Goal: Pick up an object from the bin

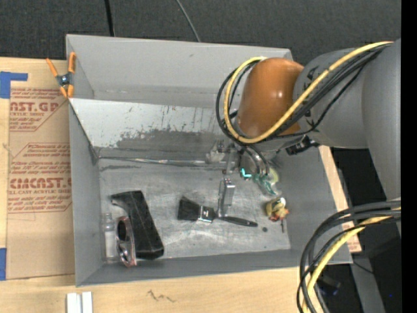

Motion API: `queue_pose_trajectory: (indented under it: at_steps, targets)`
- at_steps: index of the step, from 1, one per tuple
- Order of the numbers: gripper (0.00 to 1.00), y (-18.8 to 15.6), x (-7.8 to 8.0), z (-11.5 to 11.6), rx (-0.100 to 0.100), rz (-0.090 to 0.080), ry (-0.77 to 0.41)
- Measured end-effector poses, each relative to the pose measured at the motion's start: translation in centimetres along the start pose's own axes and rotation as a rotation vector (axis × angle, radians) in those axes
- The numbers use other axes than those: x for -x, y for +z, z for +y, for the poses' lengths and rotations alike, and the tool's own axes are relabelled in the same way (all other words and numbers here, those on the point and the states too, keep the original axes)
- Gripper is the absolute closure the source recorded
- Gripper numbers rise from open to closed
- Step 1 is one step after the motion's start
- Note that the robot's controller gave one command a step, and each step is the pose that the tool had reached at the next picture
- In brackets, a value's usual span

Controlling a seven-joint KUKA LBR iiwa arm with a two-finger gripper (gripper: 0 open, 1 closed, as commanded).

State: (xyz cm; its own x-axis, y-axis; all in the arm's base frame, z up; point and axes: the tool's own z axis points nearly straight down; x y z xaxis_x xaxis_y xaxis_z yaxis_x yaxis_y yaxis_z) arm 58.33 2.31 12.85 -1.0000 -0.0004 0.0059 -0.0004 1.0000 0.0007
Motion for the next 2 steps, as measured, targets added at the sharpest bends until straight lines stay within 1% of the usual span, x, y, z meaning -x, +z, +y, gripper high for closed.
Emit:
queue_pose_trajectory:
  at_steps: [1,2]
  targets:
    - [0.0,-0.4,0.2,0.0,0.0,-0.007,0.0]
    - [1.0,5.6,-6.3,0.5,0.0,-0.012,-0.161]
